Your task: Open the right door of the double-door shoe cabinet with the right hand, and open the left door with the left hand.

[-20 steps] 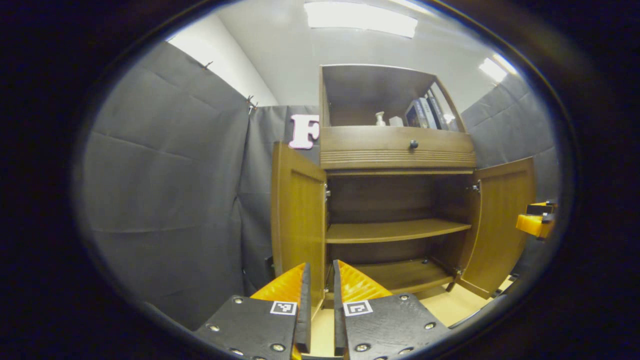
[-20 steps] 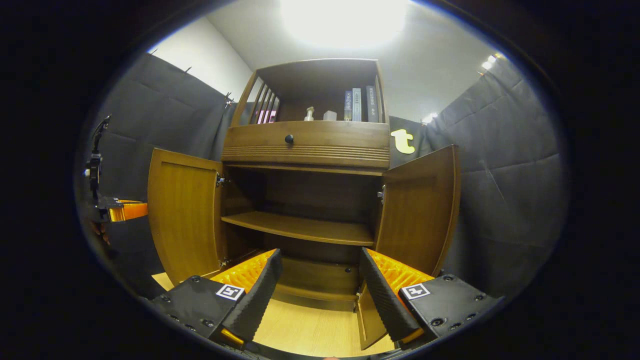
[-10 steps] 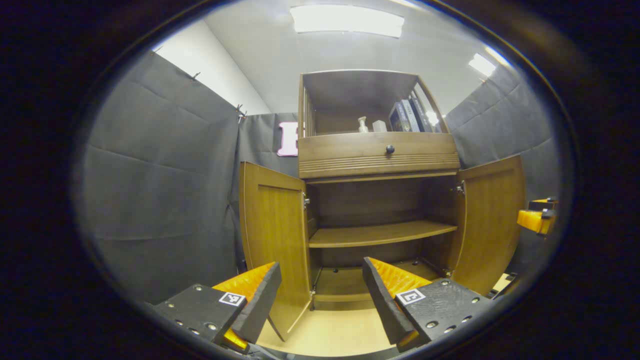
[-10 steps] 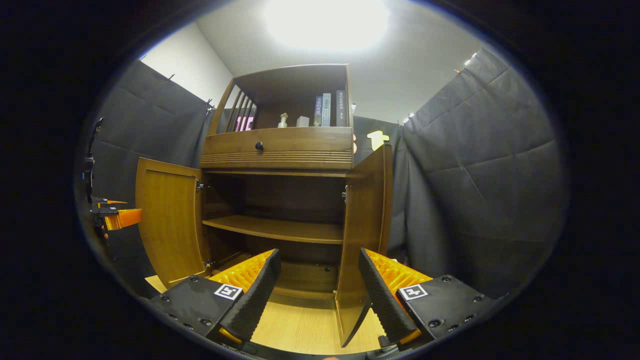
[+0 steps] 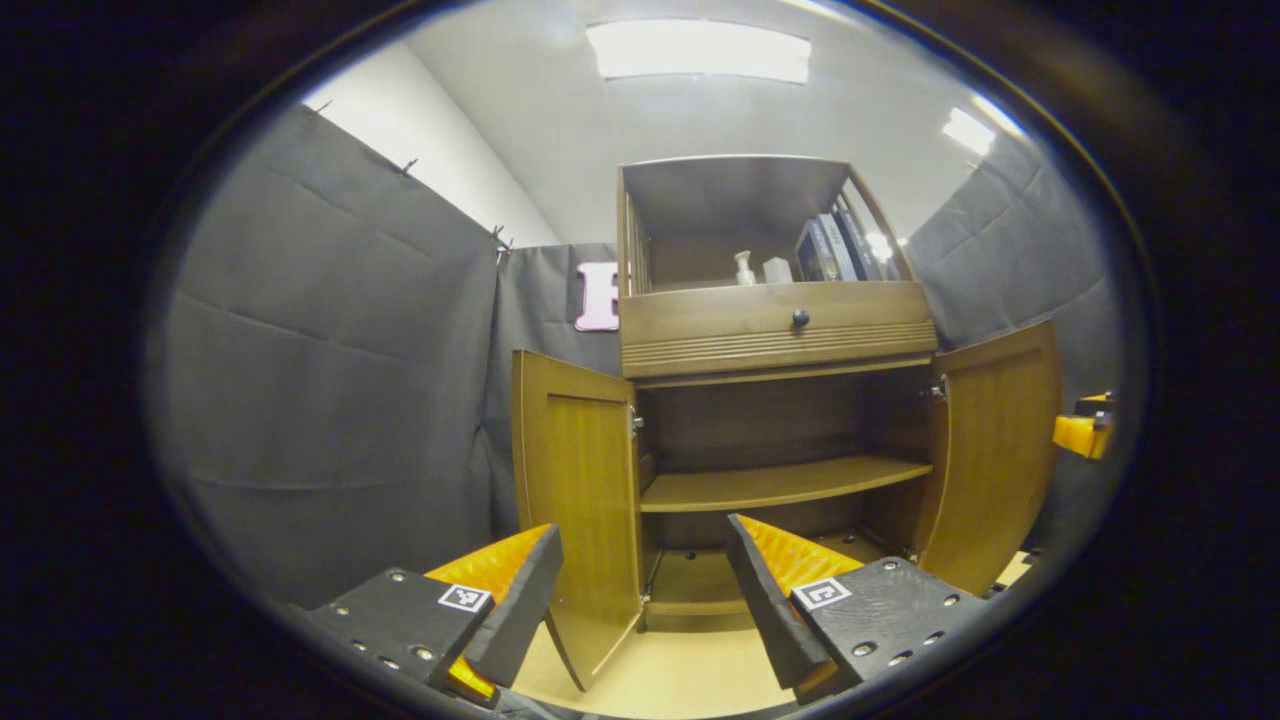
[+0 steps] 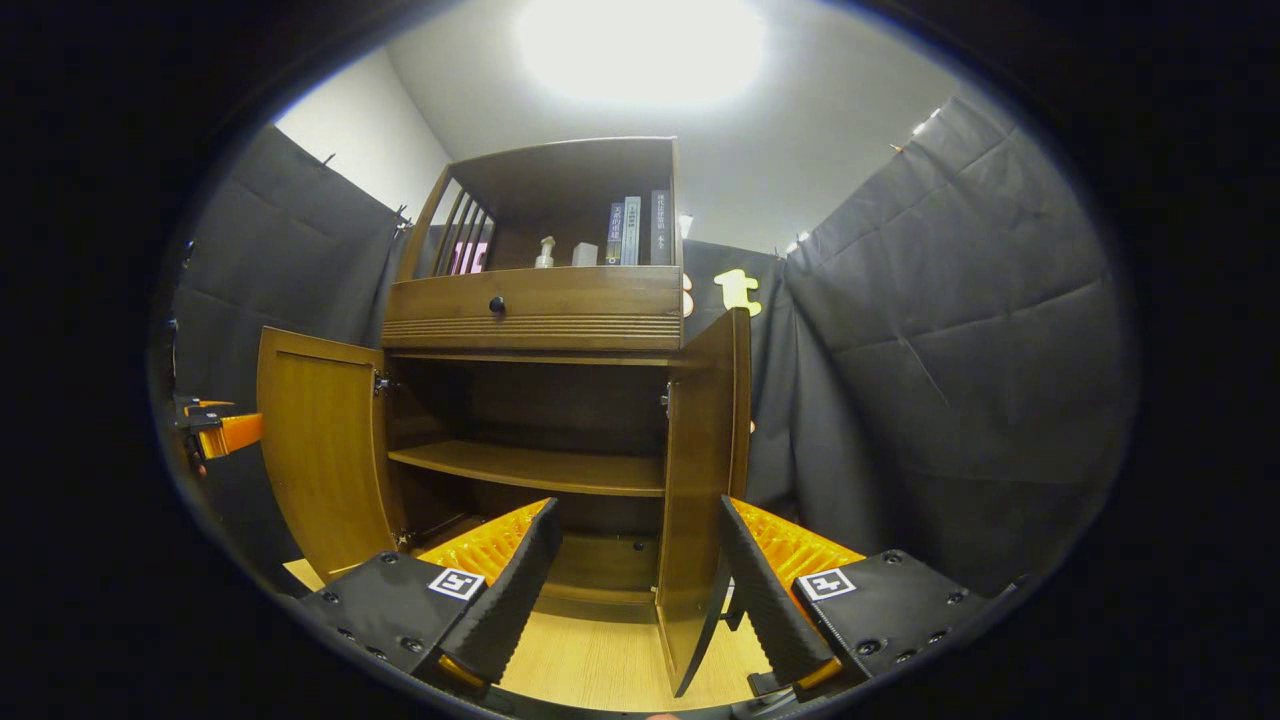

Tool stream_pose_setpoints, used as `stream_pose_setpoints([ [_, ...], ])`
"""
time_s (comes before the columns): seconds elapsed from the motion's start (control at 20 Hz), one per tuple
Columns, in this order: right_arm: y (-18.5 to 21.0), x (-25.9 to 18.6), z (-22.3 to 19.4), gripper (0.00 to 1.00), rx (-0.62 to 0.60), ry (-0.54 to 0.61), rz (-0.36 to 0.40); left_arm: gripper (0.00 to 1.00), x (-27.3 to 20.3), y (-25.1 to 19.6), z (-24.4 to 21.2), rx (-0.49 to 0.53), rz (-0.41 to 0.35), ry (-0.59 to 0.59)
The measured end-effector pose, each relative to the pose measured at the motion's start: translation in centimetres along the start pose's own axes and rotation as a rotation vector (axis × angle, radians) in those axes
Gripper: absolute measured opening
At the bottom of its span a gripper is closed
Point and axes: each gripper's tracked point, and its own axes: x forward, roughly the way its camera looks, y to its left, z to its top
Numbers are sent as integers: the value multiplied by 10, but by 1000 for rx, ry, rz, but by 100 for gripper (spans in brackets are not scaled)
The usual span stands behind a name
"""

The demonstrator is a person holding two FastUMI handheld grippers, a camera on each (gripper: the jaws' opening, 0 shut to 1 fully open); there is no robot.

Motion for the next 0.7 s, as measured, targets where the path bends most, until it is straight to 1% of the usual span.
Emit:
stream_pose_setpoints([
  [0.25,6,1,2,98,-1,-4,4,95,0,4,2,5,-5,-7],
  [0.7,7,-3,8,97,2,-6,-11,95,0,9,3,17,-7,-11],
])
